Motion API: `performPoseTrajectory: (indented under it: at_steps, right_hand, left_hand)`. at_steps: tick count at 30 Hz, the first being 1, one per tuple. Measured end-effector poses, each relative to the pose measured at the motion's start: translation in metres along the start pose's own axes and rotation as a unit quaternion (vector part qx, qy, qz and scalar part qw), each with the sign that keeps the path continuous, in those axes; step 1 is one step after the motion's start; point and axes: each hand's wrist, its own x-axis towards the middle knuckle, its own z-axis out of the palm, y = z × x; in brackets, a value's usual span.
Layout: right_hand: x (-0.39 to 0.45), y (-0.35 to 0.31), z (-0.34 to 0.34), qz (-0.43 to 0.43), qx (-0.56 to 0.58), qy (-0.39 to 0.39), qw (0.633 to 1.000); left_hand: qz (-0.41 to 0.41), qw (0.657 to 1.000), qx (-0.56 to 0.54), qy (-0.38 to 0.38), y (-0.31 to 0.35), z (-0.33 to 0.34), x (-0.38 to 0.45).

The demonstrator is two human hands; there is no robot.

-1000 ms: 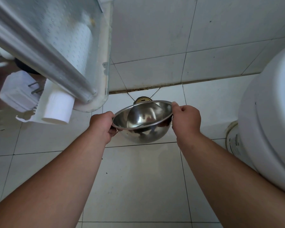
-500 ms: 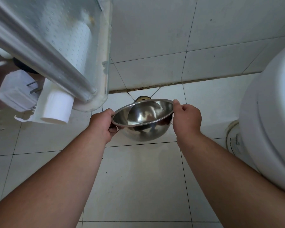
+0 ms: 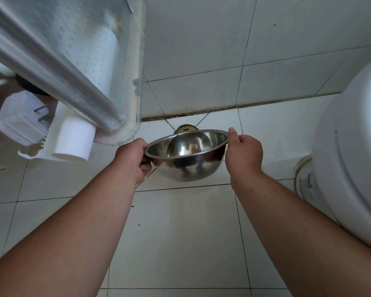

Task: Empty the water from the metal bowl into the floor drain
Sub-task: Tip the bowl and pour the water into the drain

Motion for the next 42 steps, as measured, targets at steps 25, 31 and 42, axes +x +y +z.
performPoseTrajectory:
  at_steps: [25, 31, 42]
  right_hand:
    - [-0.0029, -0.0049, 0.0037, 0.02, 0.034, -0.016, 0.999]
    - [-0.0022, -0.0042, 0.0046, 0.01, 0.027, 0.005, 1.0]
    - [0.0034, 0.0023, 0.0059, -0.008, 0.019, 0.011, 1.0]
  left_hand:
    - [-0.018, 1.0, 0.0, -0.024, 0.003, -0.0056, -0.0007]
    - [-0.023, 1.0, -0.002, -0.018, 0.0041, -0.0044, -0.0048]
    - [-0.02, 1.0, 0.009, -0.021, 0.0022, -0.0034, 0.0026]
